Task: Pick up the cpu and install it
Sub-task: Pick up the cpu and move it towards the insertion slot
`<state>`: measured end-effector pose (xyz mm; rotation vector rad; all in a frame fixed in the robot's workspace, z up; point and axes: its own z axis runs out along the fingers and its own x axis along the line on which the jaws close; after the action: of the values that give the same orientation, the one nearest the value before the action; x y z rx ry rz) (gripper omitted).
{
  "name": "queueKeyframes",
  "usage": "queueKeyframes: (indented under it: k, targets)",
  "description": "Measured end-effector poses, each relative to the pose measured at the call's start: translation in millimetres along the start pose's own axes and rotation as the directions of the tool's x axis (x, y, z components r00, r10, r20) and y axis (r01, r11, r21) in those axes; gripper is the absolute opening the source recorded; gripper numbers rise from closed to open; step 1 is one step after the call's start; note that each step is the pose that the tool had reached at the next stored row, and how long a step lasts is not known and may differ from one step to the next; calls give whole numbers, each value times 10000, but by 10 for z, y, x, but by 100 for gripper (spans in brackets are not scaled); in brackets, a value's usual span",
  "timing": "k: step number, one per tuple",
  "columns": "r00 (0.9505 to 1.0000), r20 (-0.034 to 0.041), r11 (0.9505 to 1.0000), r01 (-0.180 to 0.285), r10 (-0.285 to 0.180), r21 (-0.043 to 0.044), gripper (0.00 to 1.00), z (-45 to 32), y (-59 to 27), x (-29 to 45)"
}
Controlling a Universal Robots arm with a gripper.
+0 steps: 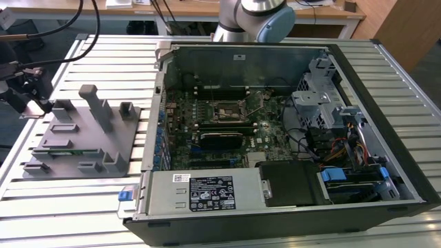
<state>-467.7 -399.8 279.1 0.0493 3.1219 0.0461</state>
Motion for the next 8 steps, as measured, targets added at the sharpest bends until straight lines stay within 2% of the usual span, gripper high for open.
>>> queueKeyframes:
  k: [8]
  targets:
    - [10000,0,10000,0,0,0,54,-111,4,-2]
